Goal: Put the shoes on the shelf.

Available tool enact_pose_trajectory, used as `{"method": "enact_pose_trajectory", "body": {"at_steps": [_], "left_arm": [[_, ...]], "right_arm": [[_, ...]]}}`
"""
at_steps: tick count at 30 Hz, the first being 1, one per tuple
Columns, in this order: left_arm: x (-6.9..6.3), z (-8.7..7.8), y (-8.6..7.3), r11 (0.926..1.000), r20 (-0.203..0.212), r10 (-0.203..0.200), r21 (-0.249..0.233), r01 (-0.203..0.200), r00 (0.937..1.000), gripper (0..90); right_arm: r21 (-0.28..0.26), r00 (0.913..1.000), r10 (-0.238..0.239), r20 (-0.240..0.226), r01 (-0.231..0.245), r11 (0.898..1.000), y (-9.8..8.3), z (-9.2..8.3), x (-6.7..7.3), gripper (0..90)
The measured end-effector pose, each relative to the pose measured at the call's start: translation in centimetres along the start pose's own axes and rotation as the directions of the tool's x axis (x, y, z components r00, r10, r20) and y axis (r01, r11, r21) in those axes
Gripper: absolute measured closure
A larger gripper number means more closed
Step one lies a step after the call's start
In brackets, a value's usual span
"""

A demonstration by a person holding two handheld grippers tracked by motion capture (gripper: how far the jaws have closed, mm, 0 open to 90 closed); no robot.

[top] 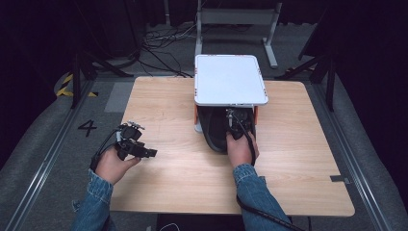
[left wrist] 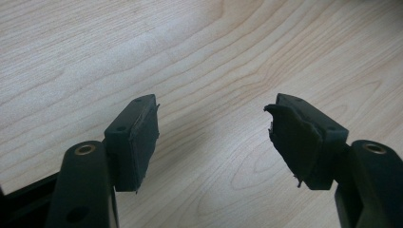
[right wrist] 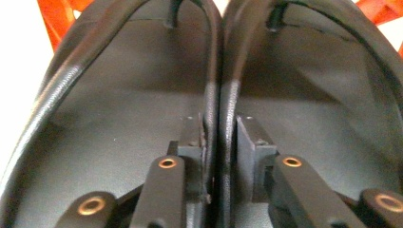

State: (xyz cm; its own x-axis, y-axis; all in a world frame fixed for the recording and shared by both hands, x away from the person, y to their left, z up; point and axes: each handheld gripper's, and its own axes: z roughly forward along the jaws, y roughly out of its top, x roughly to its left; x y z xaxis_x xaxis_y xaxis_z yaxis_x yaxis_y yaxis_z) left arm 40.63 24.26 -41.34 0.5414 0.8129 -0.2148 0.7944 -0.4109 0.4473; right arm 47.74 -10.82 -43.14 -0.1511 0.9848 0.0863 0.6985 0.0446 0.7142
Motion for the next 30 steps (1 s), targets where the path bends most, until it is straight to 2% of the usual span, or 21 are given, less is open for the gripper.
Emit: {"method": "enact_pose_trajectory", "body": {"at_steps": [2,3,4,6,9,11,13,19,20,21,23,25,26,28,30], "left_arm": [[-0.1,0.1,0.0,1.0,0.0,-0.002,0.0,0.002,1.0,33.6],[-0.1,0.1,0.1,1.0,0.001,0.001,0.001,-0.001,1.0,33.6],[-0.1,0.1,0.1,1.0,-0.002,0.004,0.003,-0.004,1.0,33.6],[-0.2,0.2,0.2,0.9999,0.002,0.009,0.007,-0.009,1.0,33.6],[-0.3,0.3,0.3,0.9999,0.001,0.012,0.005,-0.012,0.9999,33.6],[-0.5,0.4,0.4,0.9999,0.003,0.012,0.003,-0.012,0.9999,33.6],[-0.6,0.4,0.6,0.9998,0.003,0.021,0.003,-0.021,0.9998,33.6],[-1.5,0.6,1.5,0.9985,0.003,0.054,0.004,-0.054,0.9985,33.6],[-1.5,0.6,1.5,0.9985,0.003,0.054,0.004,-0.054,0.9985,33.6],[-1.8,0.7,1.7,0.998,0.008,0.062,0.008,-0.062,0.998,33.6],[-2.2,0.9,2.0,0.997,0.015,0.077,0.009,-0.077,0.997,33.9],[-2.6,1.0,2.3,0.997,0.029,0.076,0.015,-0.076,0.9967,37.8],[-3.0,1.1,2.6,0.9965,0.039,0.083,0.007,-0.084,0.9958,37.8],[-3.5,1.1,3.0,0.9957,0.04,0.093,-0.002,-0.093,0.9949,39.2],[-4.2,1.1,3.3,0.9953,0.047,0.097,-0.007,-0.096,0.9942,41.1]], "right_arm": [[-0.008,0.9999,-0.008,-0.013,0.008,1.0,-0.1,0.1,0.0,69.5],[-0.016,0.9994,-0.001,-0.035,0.0,1.0,-0.1,0.1,-0.1,64.9],[-0.023,0.9995,-0.005,-0.032,0.004,1.0,-0.1,0.1,-0.1,61.6],[-0.033,0.9981,-0.007,-0.062,0.005,0.999,-0.1,0.1,-0.2,54.4],[-0.014,0.9973,-0.019,-0.072,0.018,1.0,0.0,-0.1,-0.5,50.7],[-0.013,0.9955,-0.006,-0.095,0.005,1.0,0.1,-0.5,-0.8,48.4],[-0.008,0.9934,0.007,-0.114,-0.008,1.0,0.4,-1.1,-1.2,48.6],[-0.049,0.9922,-0.057,-0.11,0.052,0.997,0.6,-3.8,-2.4,49.9],[-0.049,0.9922,-0.057,-0.11,0.052,0.997,0.6,-3.8,-2.4,49.9],[-0.063,0.9909,-0.09,-0.1,0.084,0.994,0.5,-4.5,-2.8,51.3],[-0.069,0.9885,-0.116,-0.097,0.11,0.992,0.4,-5.7,-3.5,54.1],[-0.071,0.9882,-0.117,-0.099,0.11,0.991,0.3,-6.0,-3.8,55.5],[-0.074,0.9856,-0.124,-0.115,0.116,0.99,0.1,-6.9,-4.4,55.9],[-0.08,0.9837,-0.149,-0.101,0.141,0.987,-0.3,-8.0,-5.1,56.8],[-0.076,0.9815,-0.159,-0.107,0.151,0.986,-0.7,-8.8,-5.8,57.5]]}}
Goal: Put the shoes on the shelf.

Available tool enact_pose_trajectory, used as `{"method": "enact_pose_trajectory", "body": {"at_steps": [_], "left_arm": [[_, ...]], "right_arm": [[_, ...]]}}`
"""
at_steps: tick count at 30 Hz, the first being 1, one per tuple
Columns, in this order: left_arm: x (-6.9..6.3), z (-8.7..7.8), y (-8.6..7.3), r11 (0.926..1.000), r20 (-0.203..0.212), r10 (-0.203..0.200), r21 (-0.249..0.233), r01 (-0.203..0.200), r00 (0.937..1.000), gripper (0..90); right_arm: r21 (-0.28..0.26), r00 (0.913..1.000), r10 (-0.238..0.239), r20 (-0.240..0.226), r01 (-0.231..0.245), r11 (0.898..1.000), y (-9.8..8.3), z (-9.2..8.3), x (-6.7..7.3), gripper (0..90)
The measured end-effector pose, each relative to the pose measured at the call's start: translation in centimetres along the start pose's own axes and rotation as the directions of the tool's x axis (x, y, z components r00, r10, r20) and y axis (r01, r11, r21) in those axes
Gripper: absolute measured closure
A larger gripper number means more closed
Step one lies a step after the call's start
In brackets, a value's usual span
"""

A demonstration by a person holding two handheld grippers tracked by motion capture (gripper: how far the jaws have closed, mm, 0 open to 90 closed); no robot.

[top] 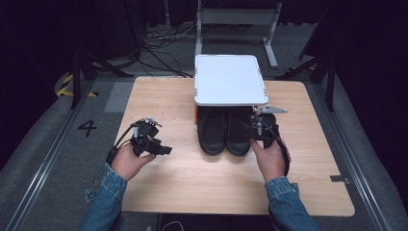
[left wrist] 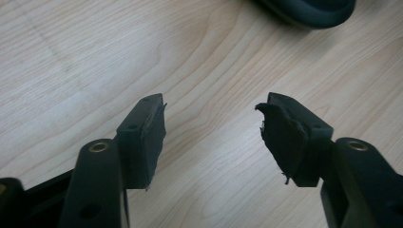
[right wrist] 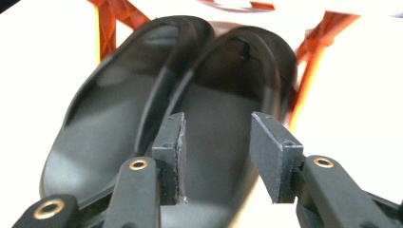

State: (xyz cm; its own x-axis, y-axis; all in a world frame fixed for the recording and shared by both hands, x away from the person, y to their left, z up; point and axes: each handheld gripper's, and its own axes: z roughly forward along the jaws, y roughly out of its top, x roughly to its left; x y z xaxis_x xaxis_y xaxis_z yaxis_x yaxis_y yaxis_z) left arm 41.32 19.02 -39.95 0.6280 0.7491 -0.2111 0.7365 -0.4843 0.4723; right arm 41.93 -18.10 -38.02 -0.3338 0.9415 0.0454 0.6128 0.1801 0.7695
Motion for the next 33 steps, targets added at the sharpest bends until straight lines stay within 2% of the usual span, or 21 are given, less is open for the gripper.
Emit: {"method": "enact_pose_trajectory", "body": {"at_steps": [3,5,8,9,10,14,16,21,25,27,30,33], "left_arm": [[-1.1,0.2,0.6,0.9999,0.013,0.016,0.002,-0.016,0.9998,44.4],[-2.1,0.4,1.0,0.9991,0.022,0.042,0.006,-0.042,0.9989,46.4],[-3.4,0.8,1.3,0.9981,0.041,0.061,0.004,-0.061,0.9973,47.5],[-3.4,0.8,1.3,0.9981,0.041,0.061,0.004,-0.061,0.9973,48.1],[-4.1,1.1,1.5,0.997,0.045,0.077,0.008,-0.077,0.996,48.1],[-5.8,2.2,1.8,0.993,0.066,0.106,0.045,-0.109,0.9921,59.2],[-6.6,2.8,2.0,0.9904,0.073,0.122,0.056,-0.126,0.9899,66.9],[-7.7,4.0,2.4,0.9907,0.085,0.133,0.02,-0.135,0.9875,73.1],[-7.9,4.8,2.5,0.9917,0.072,0.129,-0.002,-0.129,0.9891,83.4],[-8.2,5.3,2.6,0.9915,0.065,0.13,-0.007,-0.13,0.9894,85.0],[-8.4,5.9,2.6,0.993,0.089,0.118,-0.016,-0.117,0.989,87.0],[-8.8,6.9,2.4,0.9922,0.093,0.124,-0.001,-0.125,0.9879,88.3]], "right_arm": [[0.014,0.9998,-0.001,-0.018,0.001,1.0,-0.8,-1.4,-1.0,57.8],[0.018,0.9998,-0.002,-0.022,0.003,1.0,-1.4,-2.2,-1.5,58.7],[0.033,0.9991,-0.005,-0.041,0.006,0.999,-2.6,-3.2,-2.1,59.7],[0.033,0.9991,-0.005,-0.041,0.006,0.999,-2.6,-3.2,-2.1,59.7],[0.042,0.9987,-0.002,-0.05,0.004,0.999,-3.1,-3.4,-2.2,59.9],[0.077,0.9973,-0.013,-0.072,0.019,0.997,-4.9,-4.0,-2.1,62.3],[0.091,0.9962,-0.018,-0.085,0.026,0.996,-5.5,-3.8,-2.0,60.2],[0.118,0.9931,-0.039,-0.111,0.052,0.992,-6.8,-3.1,-1.2,62.7],[0.142,0.9909,-0.049,-0.126,0.067,0.988,-7.4,-2.3,-0.5,63.4],[0.149,0.9893,-0.054,-0.135,0.075,0.986,-7.7,-1.9,-0.1,64.1],[0.171,0.9866,-0.08,-0.142,0.104,0.98,-8.1,-1.2,0.5,68.1],[0.186,0.9844,-0.094,-0.149,0.121,0.975,-8.3,-0.9,1.0,68.8]]}}
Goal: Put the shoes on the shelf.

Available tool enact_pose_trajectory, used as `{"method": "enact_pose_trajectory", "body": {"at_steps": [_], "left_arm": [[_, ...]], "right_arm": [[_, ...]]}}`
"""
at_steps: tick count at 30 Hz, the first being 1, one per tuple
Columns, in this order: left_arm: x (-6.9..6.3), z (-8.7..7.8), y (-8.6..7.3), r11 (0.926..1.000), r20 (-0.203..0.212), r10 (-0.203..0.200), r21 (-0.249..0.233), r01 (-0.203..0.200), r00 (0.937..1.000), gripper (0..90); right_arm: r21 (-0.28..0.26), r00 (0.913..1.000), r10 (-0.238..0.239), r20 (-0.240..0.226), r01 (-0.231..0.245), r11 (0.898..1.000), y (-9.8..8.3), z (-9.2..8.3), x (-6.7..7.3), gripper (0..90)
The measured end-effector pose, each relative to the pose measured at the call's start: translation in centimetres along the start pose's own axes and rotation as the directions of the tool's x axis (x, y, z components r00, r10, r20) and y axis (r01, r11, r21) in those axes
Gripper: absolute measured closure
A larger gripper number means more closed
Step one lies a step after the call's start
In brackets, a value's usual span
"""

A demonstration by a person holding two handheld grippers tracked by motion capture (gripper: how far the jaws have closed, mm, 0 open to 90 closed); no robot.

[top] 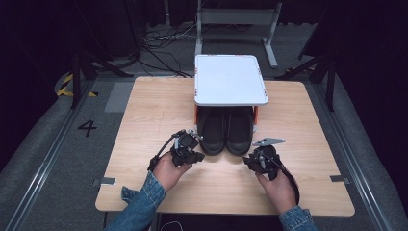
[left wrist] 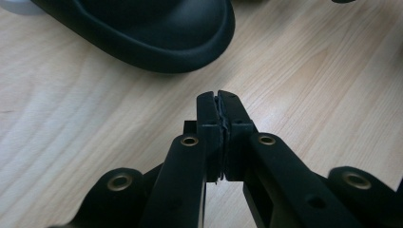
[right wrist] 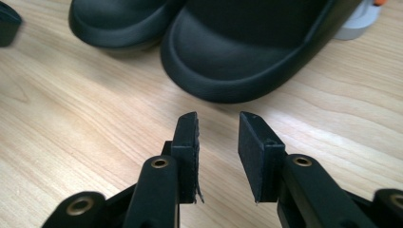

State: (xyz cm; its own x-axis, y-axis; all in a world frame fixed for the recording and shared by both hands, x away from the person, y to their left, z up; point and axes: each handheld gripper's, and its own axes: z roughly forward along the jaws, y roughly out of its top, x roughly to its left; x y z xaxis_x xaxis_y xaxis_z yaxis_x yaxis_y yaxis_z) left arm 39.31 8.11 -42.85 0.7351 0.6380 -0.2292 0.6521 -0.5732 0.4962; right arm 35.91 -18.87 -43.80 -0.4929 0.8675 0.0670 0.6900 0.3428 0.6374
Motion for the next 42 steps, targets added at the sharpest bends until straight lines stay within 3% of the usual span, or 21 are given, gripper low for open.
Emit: {"method": "enact_pose_trajectory", "body": {"at_steps": [2,7,13,19,26,30,42], "left_arm": [[-0.3,0.4,0.0,0.9999,-0.006,0.001,0.016,-0.001,1.0,88.4],[-0.5,1.2,0.3,0.9999,-0.006,-0.014,-0.002,0.014,0.9999,89.3],[-1.0,2.4,0.4,0.9992,-0.02,-0.006,0.038,0.007,0.9998,89.4],[-0.3,3.1,0.6,0.9987,-0.026,-0.008,0.049,0.009,0.9996,89.3],[0.3,3.8,1.1,0.9981,-0.022,-0.026,0.055,0.027,0.9994,89.3],[0.7,4.0,1.6,0.9985,-0.034,-0.007,0.054,0.009,0.9994,89.4],[1.5,4.4,3.1,0.9987,-0.036,-0.021,0.046,0.023,0.9991,89.2]], "right_arm": [[0.003,1.0,-0.01,0.0,0.01,1.0,0.0,0.2,0.2,68.7],[0.023,0.9999,-0.014,-0.006,0.014,1.0,-0.1,0.6,0.4,71.3],[0.058,0.9998,-0.013,-0.015,0.014,0.998,-0.4,1.4,0.5,76.8],[0.086,0.9998,-0.016,-0.014,0.017,0.996,-0.3,2.4,0.6,77.8],[0.095,0.9994,0.015,-0.033,-0.012,0.995,0.4,3.1,-0.1,77.8],[0.1,0.999,0.032,-0.031,-0.028,0.995,0.8,3.5,-0.3,77.1],[0.109,0.9953,0.091,-0.035,-0.087,0.99,2.8,4.2,-2.0,78.0]]}}
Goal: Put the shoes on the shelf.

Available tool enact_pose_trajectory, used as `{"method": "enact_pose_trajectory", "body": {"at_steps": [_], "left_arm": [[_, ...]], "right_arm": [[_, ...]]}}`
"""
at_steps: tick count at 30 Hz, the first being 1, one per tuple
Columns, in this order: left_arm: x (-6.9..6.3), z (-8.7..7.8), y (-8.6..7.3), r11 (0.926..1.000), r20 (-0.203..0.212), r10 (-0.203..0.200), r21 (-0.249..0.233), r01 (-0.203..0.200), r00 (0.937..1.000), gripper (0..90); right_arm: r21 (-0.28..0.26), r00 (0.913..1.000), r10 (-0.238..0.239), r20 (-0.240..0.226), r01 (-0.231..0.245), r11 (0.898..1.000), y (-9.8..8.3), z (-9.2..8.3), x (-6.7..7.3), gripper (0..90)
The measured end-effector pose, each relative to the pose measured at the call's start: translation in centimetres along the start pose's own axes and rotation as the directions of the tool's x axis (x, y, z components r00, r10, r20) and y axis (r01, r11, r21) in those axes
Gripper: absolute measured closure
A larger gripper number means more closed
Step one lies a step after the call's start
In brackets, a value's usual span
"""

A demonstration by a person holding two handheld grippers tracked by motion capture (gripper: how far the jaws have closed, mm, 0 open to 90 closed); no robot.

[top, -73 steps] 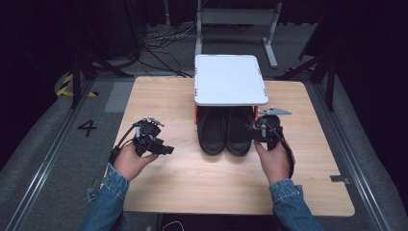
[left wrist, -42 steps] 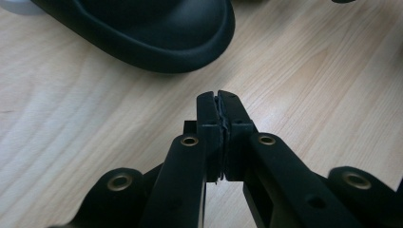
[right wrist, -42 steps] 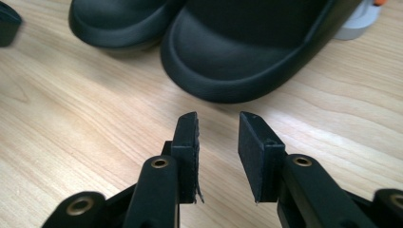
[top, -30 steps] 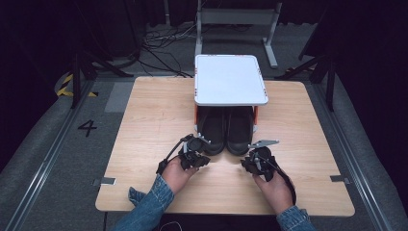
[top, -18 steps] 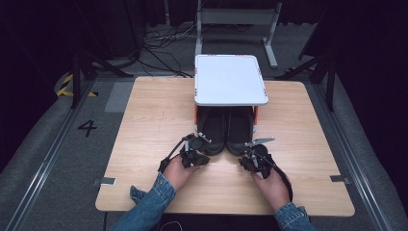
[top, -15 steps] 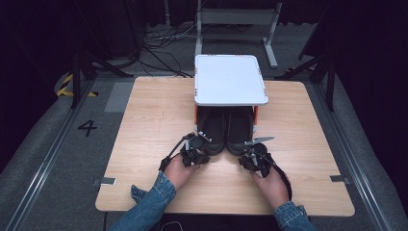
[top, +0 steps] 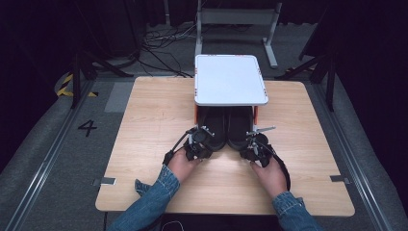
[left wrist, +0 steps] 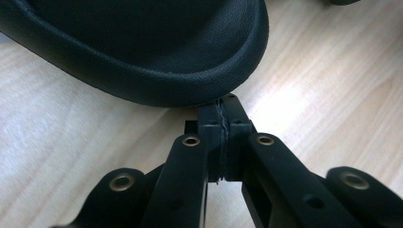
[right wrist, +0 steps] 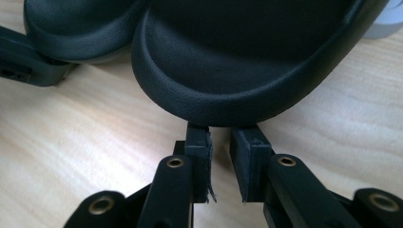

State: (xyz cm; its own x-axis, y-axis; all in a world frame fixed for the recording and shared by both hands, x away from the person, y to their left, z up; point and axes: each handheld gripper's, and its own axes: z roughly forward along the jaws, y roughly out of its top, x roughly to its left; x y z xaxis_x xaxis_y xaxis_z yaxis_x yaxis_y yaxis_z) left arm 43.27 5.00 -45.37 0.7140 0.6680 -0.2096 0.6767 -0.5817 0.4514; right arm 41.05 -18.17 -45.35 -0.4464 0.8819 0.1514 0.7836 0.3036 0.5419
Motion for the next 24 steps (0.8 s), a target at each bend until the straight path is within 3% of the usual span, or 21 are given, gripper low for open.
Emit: {"method": "enact_pose_trajectory", "body": {"at_steps": [10,12,16,20,24], "left_arm": [[0.9,0.4,1.4,0.9999,0.027,-0.01,0.009,0.01,0.9996,89.4],[1.1,0.4,1.5,0.9998,0.03,-0.014,0.013,0.014,0.9994,89.3],[1.1,0.0,1.2,0.9997,0.025,-0.024,0.01,0.024,0.9994,89.0],[1.3,-0.4,1.2,0.9993,0.034,-0.037,0.005,0.037,0.9987,89.0],[1.0,-0.3,1.2,0.9994,0.034,-0.036,0.002,0.036,0.9988,88.8]], "right_arm": [[0.033,0.9994,0.031,0.017,-0.031,0.999,1.5,0.9,-0.8,78.6],[0.046,0.9988,0.049,0.0,-0.049,0.998,1.8,1.0,-1.0,78.9],[0.059,0.9991,0.033,-0.026,-0.031,0.998,0.9,0.4,-0.3,79.3],[0.032,0.9973,0.019,-0.071,-0.017,0.999,-0.1,-0.6,0.7,80.3],[0.01,0.9951,0.031,-0.094,-0.03,0.999,0.9,-0.9,0.7,83.1]]}}
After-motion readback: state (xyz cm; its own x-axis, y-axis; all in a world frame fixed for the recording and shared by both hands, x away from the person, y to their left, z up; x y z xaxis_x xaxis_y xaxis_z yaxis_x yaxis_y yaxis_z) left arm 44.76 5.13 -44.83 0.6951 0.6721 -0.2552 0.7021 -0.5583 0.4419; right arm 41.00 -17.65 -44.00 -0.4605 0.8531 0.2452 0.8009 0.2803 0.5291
